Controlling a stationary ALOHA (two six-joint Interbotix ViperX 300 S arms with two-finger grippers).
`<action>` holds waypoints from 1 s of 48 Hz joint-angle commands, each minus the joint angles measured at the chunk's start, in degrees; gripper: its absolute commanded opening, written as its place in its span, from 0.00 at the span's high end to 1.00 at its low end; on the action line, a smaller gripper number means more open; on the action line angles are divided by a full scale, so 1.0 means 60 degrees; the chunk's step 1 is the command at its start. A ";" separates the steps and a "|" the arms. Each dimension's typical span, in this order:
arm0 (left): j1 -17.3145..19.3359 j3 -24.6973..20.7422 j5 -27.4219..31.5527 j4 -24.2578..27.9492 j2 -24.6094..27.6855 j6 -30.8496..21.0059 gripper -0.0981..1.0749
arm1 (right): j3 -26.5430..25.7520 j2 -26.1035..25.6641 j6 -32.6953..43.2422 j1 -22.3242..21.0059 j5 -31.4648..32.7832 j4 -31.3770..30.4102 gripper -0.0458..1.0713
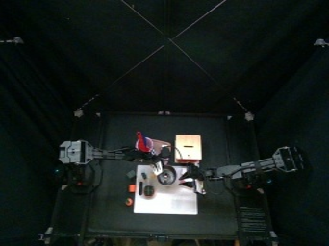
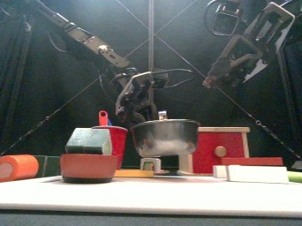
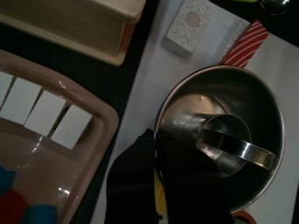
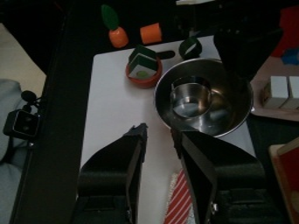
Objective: Move the metal bowl off the cutting board
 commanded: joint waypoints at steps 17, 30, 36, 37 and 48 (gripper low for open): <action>0.0469 0.0879 0.1084 0.0630 -0.1758 -0.0044 0.69 | 0.0190 -0.0278 0.0000 0.0146 -0.0029 0.0161 0.33; 0.0571 0.2183 0.1274 0.0483 -0.3047 -0.0029 0.69 | 0.0278 -0.0278 0.0000 0.0132 -0.0029 0.0161 0.33; 0.0791 0.2769 0.1260 0.0483 -0.3779 -0.0044 0.69 | 0.0278 -0.0278 0.0000 0.0103 -0.0029 0.0161 0.33; 0.0835 0.2856 0.1245 0.0483 -0.3896 -0.0059 0.69 | 0.0278 -0.0278 0.0000 0.0103 -0.0029 0.0161 0.33; 0.1553 0.3809 0.1201 0.0454 -0.5259 -0.0073 0.69 | 0.0264 -0.0264 0.0000 0.0073 -0.0029 0.0176 0.33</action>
